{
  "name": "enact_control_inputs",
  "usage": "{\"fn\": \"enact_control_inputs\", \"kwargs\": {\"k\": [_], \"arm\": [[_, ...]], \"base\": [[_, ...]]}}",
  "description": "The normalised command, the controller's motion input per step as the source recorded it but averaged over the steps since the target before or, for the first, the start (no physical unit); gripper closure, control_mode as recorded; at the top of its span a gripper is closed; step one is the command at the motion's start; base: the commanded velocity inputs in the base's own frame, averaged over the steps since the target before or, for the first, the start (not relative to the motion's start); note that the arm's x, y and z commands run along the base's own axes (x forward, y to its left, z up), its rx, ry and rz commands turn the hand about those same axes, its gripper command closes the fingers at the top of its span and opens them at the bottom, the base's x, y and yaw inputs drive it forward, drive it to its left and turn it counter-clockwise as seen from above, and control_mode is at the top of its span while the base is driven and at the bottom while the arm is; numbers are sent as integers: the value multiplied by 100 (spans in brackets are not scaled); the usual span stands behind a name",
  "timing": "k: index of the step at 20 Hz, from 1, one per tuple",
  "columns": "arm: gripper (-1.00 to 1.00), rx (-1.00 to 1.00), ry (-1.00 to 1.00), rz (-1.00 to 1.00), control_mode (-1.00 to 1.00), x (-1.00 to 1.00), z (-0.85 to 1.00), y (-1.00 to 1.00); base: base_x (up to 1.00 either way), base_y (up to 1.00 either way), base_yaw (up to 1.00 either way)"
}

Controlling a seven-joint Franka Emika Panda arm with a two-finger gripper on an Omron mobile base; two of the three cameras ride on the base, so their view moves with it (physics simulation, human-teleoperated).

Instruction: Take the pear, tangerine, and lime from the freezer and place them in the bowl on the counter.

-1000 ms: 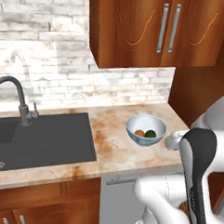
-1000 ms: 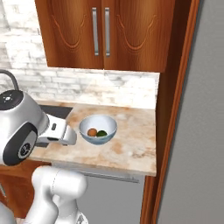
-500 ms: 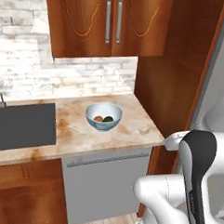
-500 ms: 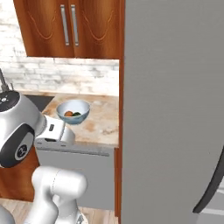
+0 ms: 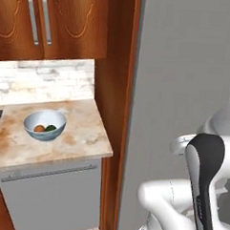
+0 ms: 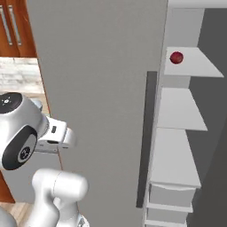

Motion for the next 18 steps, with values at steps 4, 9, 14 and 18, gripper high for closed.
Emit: {"fn": "enact_control_inputs", "kwargs": {"k": [4,9,14,18], "arm": [[-100,0,0,0,100,0,0,0],[-100,0,0,0,100,0,0,0],[-100,0,0,0,100,0,0,0],[-100,0,0,0,100,0,0,0]], "base": [[35,-69,0],[42,-58,1],[38,-50,3],[24,-60,6]]}}
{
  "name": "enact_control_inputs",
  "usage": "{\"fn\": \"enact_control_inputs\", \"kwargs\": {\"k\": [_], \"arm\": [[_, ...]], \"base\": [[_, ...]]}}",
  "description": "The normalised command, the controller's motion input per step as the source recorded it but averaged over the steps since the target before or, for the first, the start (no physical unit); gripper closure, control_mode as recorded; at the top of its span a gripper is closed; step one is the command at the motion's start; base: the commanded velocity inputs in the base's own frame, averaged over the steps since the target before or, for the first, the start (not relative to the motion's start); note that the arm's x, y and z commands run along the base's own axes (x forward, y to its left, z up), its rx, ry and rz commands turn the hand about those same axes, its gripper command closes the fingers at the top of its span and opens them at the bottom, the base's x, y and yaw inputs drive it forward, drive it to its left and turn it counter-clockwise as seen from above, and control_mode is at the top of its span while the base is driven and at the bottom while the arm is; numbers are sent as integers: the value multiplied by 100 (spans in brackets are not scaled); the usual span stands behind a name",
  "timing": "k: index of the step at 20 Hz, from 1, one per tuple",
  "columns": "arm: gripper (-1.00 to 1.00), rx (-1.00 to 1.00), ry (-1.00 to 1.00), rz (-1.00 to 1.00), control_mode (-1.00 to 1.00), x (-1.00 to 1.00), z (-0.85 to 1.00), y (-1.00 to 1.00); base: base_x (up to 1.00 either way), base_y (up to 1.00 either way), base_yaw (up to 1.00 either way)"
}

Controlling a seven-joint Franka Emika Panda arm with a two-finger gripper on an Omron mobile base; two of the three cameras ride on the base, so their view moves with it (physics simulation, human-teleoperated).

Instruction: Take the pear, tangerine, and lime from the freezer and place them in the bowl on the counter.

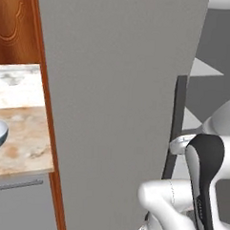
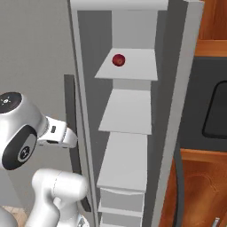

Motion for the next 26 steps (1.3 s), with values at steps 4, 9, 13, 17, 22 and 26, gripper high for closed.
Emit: {"fn": "enact_control_inputs", "kwargs": {"k": [4,9,13,17,22,26], "arm": [[-100,0,0,0,100,0,0,0],[-100,0,0,0,100,0,0,0],[-100,0,0,0,100,0,0,0],[-100,0,0,0,100,0,0,0],[-100,0,0,0,100,0,0,0],[-100,0,0,0,100,0,0,0]], "base": [[29,-57,6],[37,-39,2],[45,-39,0],[59,-38,0],[68,-14,0],[72,-12,0]]}}
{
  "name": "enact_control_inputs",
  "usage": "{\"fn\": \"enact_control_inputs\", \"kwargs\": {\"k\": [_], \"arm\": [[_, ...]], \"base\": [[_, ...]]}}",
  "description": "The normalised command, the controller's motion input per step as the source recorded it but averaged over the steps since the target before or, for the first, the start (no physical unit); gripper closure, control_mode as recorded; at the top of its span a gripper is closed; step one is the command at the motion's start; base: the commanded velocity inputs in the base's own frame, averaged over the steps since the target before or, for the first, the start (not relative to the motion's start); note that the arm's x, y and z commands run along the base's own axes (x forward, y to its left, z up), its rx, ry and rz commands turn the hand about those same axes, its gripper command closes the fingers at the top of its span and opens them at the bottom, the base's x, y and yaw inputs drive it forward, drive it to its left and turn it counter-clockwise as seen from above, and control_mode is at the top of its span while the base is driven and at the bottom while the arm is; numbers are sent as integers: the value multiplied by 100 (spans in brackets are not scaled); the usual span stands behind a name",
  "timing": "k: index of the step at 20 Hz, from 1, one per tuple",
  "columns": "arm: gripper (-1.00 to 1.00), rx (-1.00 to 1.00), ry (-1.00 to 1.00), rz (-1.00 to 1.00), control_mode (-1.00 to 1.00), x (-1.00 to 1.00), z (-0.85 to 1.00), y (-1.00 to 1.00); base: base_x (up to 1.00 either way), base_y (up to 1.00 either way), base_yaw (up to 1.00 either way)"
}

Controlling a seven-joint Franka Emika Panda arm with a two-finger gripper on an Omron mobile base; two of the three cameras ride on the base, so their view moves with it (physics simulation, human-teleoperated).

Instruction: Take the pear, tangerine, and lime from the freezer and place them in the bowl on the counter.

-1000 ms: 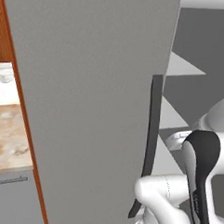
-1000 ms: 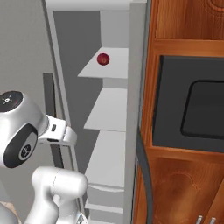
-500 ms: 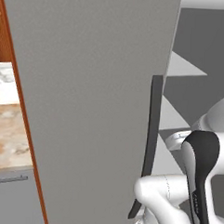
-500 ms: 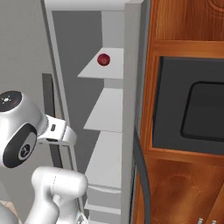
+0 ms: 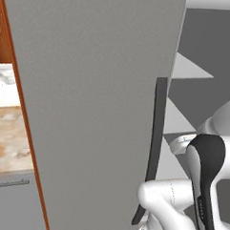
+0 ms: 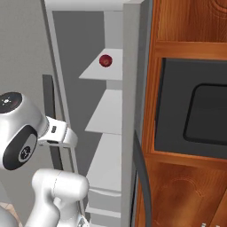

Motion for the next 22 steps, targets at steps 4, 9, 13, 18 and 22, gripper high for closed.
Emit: {"fn": "enact_control_inputs", "kwargs": {"k": [4,9,13,18,22], "arm": [[-100,0,0,0,100,0,0,0],[-100,0,0,0,100,0,0,0],[-100,0,-2,0,-100,0,0,-14],[-100,0,-21,2,-100,-1,26,-30],[-100,0,-29,4,-100,0,35,-27]], "base": [[79,-8,0],[39,-1,0],[4,-6,0],[0,0,0],[0,0,0]]}}
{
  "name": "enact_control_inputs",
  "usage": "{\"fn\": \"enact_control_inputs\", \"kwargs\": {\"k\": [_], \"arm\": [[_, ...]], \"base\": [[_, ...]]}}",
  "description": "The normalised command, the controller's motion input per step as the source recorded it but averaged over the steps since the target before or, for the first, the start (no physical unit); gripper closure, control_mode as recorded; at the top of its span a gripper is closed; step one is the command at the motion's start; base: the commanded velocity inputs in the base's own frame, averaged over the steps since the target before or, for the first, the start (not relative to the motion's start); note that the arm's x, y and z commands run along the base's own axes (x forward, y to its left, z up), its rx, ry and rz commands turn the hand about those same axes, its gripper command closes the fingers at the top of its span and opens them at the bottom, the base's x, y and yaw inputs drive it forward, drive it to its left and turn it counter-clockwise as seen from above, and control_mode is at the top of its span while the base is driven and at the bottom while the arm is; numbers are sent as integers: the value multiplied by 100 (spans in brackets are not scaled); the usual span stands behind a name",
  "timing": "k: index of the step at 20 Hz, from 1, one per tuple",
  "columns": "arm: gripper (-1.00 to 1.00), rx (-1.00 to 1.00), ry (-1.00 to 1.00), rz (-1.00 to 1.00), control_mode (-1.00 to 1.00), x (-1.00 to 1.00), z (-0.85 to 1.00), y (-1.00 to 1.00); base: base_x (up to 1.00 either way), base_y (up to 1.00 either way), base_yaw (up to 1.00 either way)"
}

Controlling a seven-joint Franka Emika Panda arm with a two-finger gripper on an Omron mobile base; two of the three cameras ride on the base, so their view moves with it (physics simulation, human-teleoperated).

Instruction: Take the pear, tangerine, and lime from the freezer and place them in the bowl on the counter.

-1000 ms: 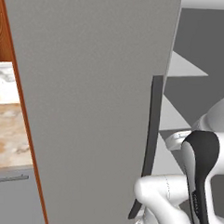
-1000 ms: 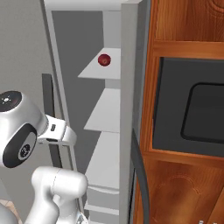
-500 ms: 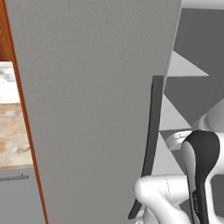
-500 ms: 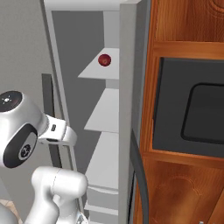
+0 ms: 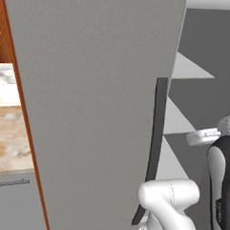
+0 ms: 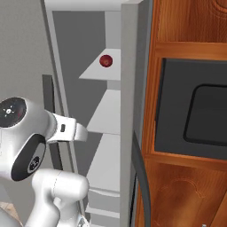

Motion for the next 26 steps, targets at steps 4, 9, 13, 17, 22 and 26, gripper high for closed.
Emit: {"fn": "enact_control_inputs", "kwargs": {"k": [4,9,13,17,22,26], "arm": [[-100,1,-15,1,-100,5,60,-22],[-100,1,0,0,-100,12,71,-16],[-100,1,0,1,-100,29,49,-19],[-100,5,0,10,-100,70,14,-4],[-100,1,0,10,-100,73,5,0],[-100,3,0,9,-100,78,4,-3]], "base": [[0,0,0],[0,0,0],[0,0,0],[0,0,0],[0,0,0],[0,0,0]]}}
